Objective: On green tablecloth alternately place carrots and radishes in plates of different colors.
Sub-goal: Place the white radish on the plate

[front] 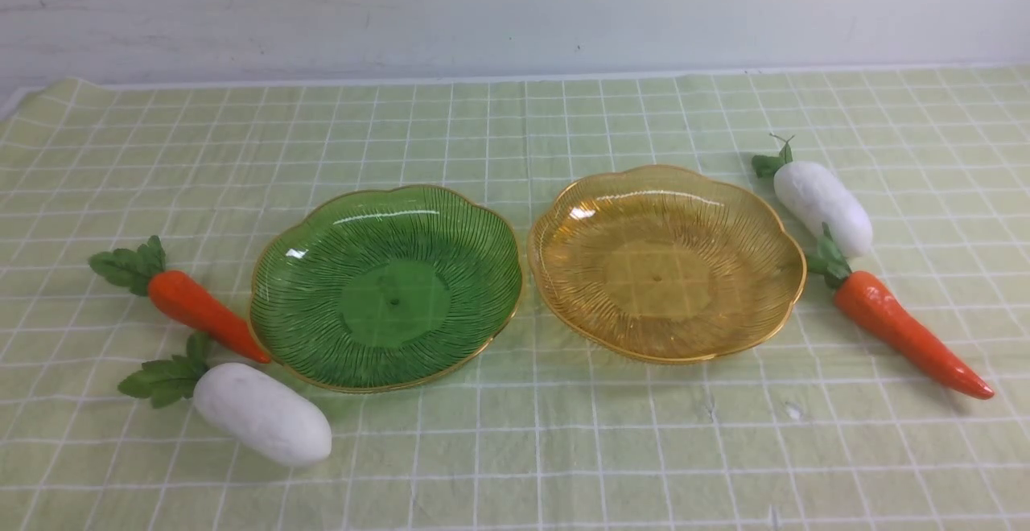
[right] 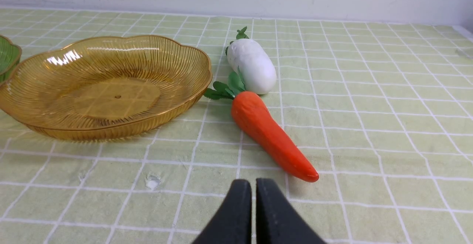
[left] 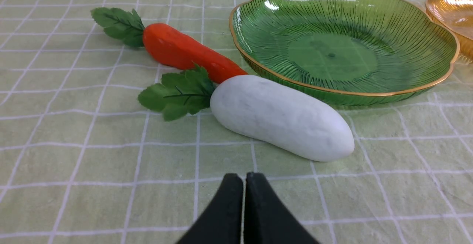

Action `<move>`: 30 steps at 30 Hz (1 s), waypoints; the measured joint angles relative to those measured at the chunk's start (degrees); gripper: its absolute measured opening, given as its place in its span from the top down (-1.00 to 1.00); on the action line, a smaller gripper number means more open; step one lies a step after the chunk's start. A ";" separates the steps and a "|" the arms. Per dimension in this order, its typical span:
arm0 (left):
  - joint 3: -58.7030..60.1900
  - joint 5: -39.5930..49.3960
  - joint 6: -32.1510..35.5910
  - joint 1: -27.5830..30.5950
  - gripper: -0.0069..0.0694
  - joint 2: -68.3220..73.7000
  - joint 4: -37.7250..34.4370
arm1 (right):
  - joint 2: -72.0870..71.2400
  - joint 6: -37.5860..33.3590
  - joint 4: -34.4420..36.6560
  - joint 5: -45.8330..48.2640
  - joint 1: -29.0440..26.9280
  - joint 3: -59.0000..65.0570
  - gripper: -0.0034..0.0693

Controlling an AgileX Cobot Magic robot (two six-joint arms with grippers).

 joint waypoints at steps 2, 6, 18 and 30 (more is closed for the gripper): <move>0.00 0.00 0.00 0.00 0.84 0.00 0.00 | 0.00 0.00 0.00 0.00 0.00 0.00 0.87; 0.00 0.00 0.00 0.00 0.84 0.00 0.49 | 0.00 0.00 0.00 0.00 0.00 0.00 0.87; 0.00 0.00 0.12 0.00 0.84 0.00 1.10 | 0.00 0.00 0.00 0.00 0.00 0.00 0.87; 0.00 0.00 0.12 0.00 0.84 0.00 1.23 | 0.00 0.00 0.00 0.00 0.00 0.00 0.87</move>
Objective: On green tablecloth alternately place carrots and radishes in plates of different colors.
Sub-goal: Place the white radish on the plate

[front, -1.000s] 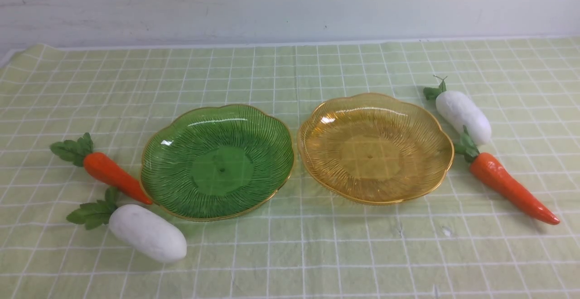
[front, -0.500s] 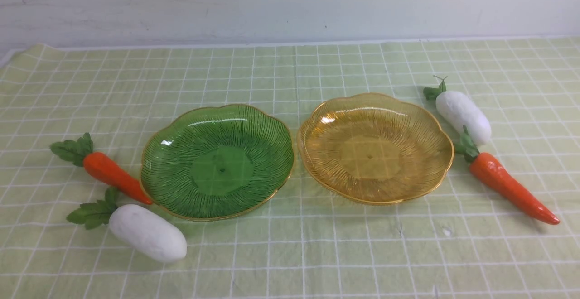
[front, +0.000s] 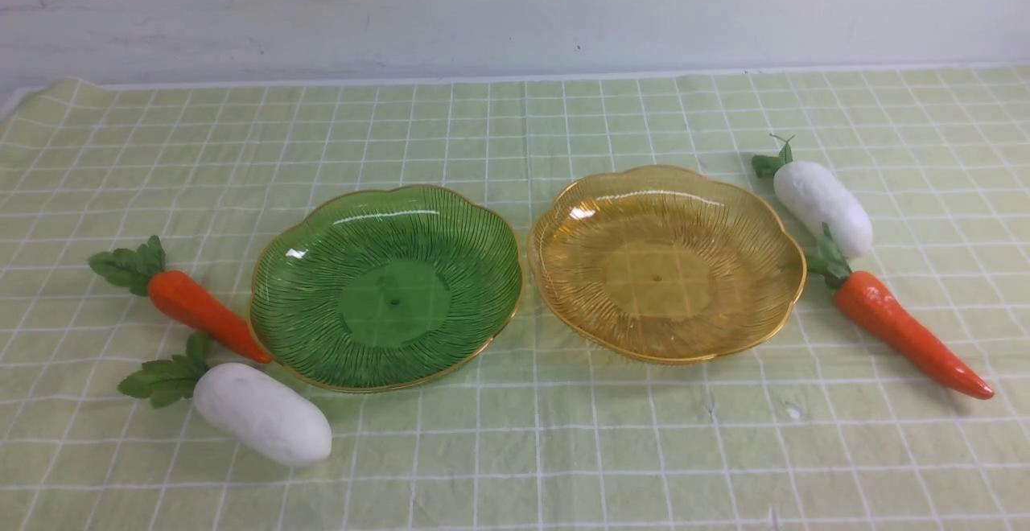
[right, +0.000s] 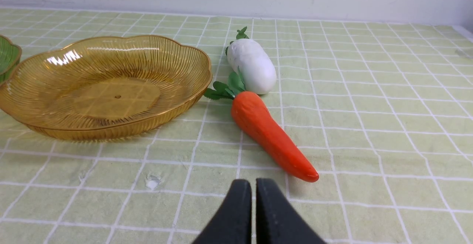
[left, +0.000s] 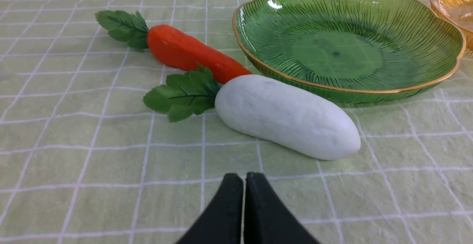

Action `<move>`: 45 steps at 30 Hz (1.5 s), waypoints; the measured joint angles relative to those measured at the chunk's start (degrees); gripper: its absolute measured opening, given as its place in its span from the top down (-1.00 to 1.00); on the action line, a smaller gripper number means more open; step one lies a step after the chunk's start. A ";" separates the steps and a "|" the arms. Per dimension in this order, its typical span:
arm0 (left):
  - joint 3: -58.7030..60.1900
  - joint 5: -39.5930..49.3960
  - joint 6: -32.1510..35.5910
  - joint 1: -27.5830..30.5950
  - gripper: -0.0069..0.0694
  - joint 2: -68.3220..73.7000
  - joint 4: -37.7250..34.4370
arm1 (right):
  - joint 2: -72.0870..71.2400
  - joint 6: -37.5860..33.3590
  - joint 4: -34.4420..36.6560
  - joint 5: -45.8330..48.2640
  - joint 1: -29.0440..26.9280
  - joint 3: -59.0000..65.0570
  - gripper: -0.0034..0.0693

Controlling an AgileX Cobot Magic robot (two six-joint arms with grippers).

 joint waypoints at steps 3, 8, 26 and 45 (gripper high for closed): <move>0.00 0.00 0.00 0.00 0.84 0.00 0.00 | 0.00 0.00 0.00 0.00 0.00 0.00 0.87; 0.00 0.00 0.00 0.00 0.84 0.00 0.00 | 0.00 0.00 0.00 0.00 0.00 0.00 0.87; 0.17 -0.05 -10.91 0.00 0.84 0.00 -23.80 | 0.00 3.79 7.15 -0.59 0.00 0.00 0.87; -7.49 6.91 -2.48 0.00 0.84 1.44 -53.75 | 0.00 1.72 44.80 -6.81 0.00 -5.61 0.87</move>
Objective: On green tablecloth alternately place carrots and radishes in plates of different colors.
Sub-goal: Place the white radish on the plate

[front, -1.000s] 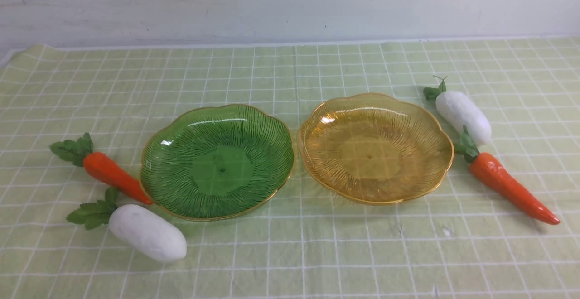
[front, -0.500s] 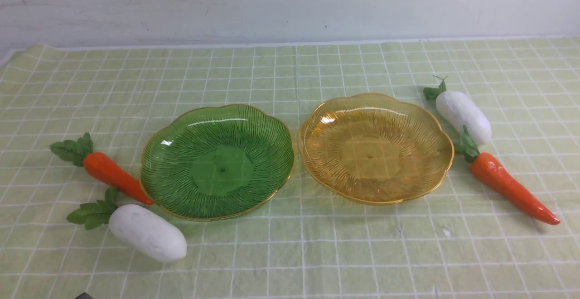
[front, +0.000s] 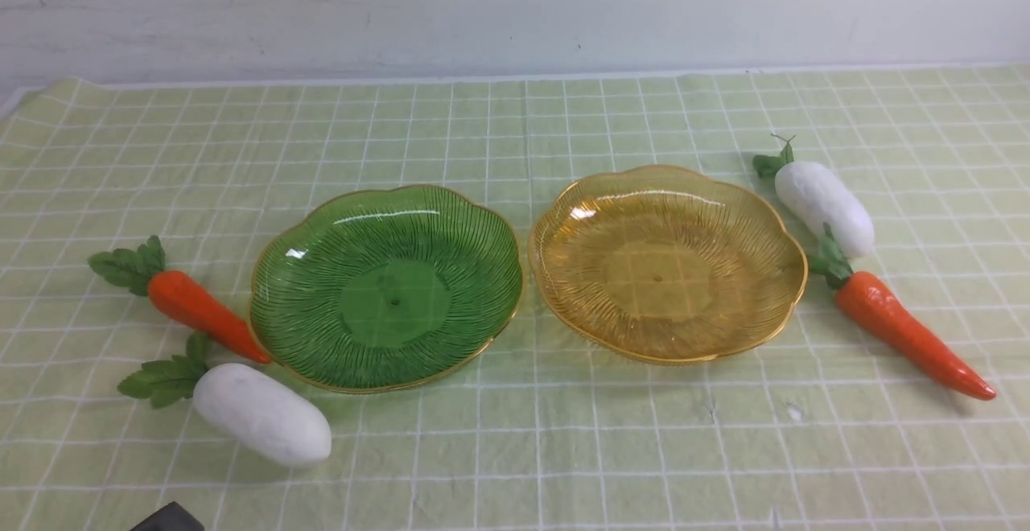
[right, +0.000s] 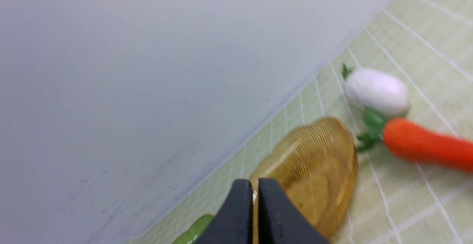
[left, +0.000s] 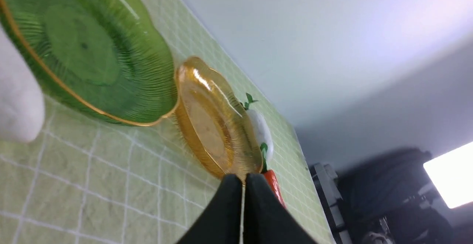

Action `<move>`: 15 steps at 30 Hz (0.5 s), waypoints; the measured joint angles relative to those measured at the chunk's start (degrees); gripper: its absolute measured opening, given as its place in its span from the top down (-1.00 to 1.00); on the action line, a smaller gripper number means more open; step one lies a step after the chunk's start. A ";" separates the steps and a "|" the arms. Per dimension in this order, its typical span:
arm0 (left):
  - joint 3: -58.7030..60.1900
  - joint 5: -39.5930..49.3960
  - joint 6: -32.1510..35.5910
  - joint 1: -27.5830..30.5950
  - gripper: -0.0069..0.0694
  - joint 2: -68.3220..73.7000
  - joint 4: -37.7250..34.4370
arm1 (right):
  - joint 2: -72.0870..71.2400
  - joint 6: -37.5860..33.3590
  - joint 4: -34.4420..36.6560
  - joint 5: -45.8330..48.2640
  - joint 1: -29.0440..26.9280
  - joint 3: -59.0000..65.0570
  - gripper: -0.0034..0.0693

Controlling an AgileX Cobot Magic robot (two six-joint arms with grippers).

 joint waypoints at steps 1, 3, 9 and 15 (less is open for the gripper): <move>-1.01 0.94 0.26 0.00 0.84 1.19 0.65 | 0.14 -2.79 -0.10 0.13 0.00 -1.52 0.87; -2.70 3.36 0.40 0.00 0.84 4.06 2.91 | 1.93 -7.44 -1.30 1.82 0.00 -5.04 0.87; -10.75 20.36 0.63 0.00 0.84 23.84 19.66 | 20.02 -13.98 -7.09 19.19 0.00 -13.98 0.87; -18.99 21.50 0.82 0.00 0.84 41.55 31.37 | 46.70 -14.69 -13.00 28.66 0.00 -26.01 0.87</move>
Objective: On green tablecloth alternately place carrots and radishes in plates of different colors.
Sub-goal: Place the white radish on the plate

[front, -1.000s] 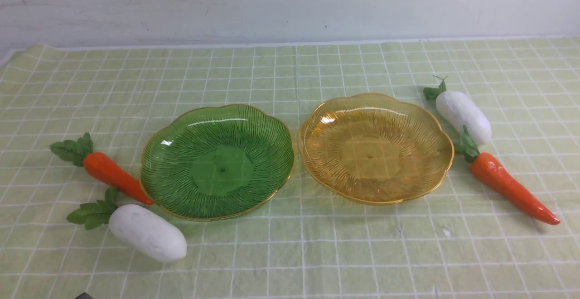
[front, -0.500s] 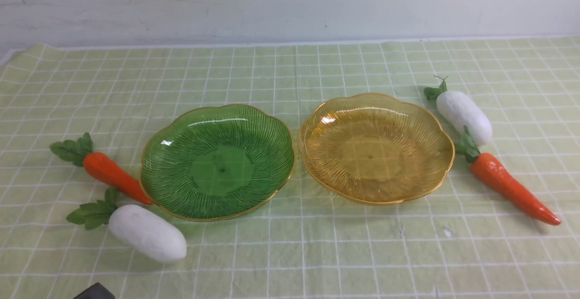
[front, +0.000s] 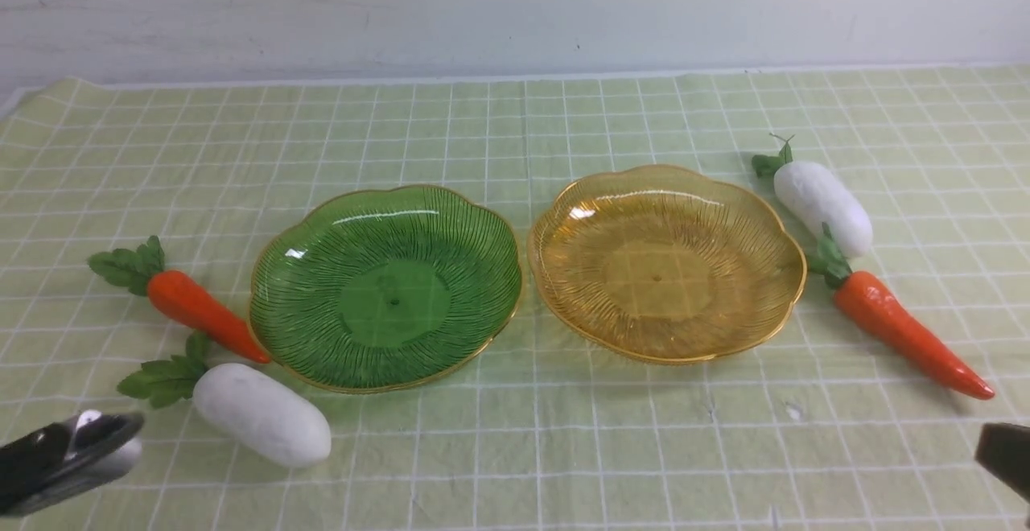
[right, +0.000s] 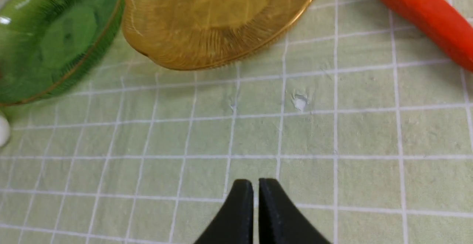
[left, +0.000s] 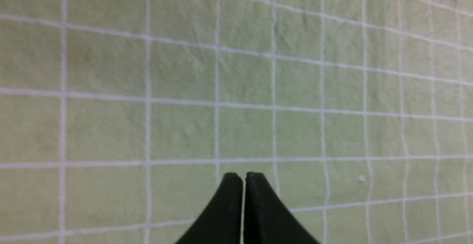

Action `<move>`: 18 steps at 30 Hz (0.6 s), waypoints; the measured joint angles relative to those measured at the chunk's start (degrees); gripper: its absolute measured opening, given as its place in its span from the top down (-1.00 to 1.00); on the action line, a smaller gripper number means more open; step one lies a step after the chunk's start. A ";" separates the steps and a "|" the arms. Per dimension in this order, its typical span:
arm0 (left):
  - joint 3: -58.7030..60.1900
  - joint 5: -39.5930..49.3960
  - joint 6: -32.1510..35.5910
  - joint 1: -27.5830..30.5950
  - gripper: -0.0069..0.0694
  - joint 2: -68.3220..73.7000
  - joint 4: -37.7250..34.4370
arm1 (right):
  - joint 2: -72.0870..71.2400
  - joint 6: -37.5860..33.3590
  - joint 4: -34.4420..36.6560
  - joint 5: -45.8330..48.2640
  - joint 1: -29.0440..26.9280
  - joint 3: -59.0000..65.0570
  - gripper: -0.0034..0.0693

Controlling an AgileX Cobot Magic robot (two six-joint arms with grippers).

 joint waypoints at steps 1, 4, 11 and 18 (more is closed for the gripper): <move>-0.62 -1.62 0.06 0.00 0.84 1.91 1.03 | 4.47 -0.29 -0.11 0.17 0.00 -2.69 0.87; -1.55 -6.17 0.26 0.00 0.83 6.43 2.75 | 14.29 -1.46 -1.48 -0.92 0.00 -9.29 0.84; -1.55 -6.49 1.00 0.00 0.71 10.73 3.16 | 25.51 -7.54 -7.74 -3.23 0.00 -18.99 0.64; -1.55 -7.24 1.06 0.00 0.51 13.49 2.72 | 37.20 -8.53 -9.76 -4.66 0.00 -27.80 0.16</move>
